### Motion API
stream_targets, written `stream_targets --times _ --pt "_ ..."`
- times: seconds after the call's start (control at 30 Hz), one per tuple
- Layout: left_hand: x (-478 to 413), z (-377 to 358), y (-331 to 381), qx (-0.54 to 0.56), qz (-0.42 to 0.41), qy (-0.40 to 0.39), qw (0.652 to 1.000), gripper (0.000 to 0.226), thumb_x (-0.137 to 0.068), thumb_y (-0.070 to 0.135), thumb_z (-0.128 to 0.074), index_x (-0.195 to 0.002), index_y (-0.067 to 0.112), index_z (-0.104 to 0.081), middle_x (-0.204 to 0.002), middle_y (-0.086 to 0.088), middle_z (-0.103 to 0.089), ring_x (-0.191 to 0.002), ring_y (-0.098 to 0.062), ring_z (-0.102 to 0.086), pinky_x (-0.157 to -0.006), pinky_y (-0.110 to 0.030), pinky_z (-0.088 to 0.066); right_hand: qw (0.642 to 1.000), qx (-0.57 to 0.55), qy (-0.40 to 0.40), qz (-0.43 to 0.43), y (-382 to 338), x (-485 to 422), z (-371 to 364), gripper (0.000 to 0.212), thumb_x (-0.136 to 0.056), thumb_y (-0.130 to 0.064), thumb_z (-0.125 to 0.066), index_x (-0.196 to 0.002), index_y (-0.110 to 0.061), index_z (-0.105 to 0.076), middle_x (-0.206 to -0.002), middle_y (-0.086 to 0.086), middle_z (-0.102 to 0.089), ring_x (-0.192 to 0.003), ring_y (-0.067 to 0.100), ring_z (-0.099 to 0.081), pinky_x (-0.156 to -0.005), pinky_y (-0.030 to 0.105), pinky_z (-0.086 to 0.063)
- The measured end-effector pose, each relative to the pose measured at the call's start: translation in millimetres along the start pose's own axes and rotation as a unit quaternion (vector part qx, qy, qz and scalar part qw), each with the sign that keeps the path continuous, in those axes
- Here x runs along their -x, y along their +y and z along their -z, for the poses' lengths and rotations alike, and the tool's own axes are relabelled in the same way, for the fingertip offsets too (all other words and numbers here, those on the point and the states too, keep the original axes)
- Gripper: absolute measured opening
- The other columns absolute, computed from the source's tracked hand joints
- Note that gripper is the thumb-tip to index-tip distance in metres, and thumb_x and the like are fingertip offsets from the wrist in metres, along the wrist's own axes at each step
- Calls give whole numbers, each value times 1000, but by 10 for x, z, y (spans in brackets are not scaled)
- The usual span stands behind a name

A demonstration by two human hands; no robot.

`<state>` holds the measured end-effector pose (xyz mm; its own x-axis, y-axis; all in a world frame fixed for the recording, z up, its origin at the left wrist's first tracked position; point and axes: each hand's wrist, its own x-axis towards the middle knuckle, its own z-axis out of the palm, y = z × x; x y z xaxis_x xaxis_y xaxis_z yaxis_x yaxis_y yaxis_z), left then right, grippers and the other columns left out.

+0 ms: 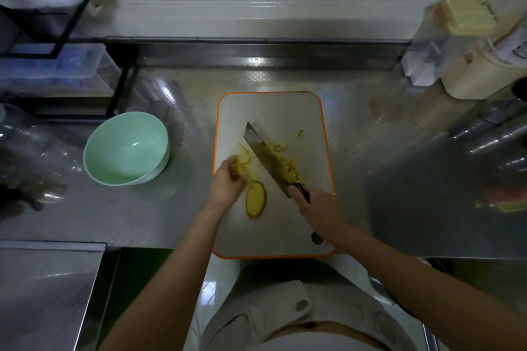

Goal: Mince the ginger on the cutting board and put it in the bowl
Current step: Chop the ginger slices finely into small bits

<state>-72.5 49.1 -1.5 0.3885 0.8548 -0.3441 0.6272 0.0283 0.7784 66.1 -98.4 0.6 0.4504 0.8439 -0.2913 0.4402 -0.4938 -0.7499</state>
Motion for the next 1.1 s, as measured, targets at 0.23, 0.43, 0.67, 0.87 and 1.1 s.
stream_targets --times 0.23,0.43,0.67,0.87,1.1 --pt "-18 12 -134 -320 -42 11 947 56 -84 18 -61 -135 14 -37 -136 -10 -41 -116 -33 -35 -88 -35 -29 1000 -7 0 1 3 16 -14 40 -97 -36 -44 -60 -23 -42 -53 -5 -44 -42 5 -43 -46 17 -34" --pt "-21 44 -170 -369 53 -3 928 52 -88 32 -58 -127 3 -39 -132 -18 -41 -121 -34 -33 -97 -37 -28 1000 -6 8 7 -16 48 11 40 -98 -31 -44 -59 -24 -40 -52 -7 -42 -47 -8 -50 -47 13 -37" --pt "164 70 -168 -174 74 34 981 34 -96 28 -45 -110 -3 -49 -114 -24 -57 -107 -40 -53 -74 -32 -35 1000 -22 4 8 2 54 -1 39 -97 -33 -44 -60 -23 -42 -52 -6 -42 -44 -3 -49 -45 15 -36" --pt "319 -177 -50 -68 40 21 997 17 -90 22 -58 -92 5 -59 -91 -13 -63 -88 -28 -58 -61 -21 -28 1000 -3 -2 -4 50 59 -32 37 -97 -38 -43 -68 -16 -49 -55 -5 -45 -46 6 -43 -47 15 -37" --pt "378 -340 -90 -122 51 5 991 42 -83 32 -64 -109 2 -49 -116 -17 -46 -107 -32 -47 -85 -37 -40 1000 -7 -11 -9 78 71 -16 37 -97 -39 -41 -66 -21 -45 -56 -4 -44 -46 6 -41 -46 16 -30"
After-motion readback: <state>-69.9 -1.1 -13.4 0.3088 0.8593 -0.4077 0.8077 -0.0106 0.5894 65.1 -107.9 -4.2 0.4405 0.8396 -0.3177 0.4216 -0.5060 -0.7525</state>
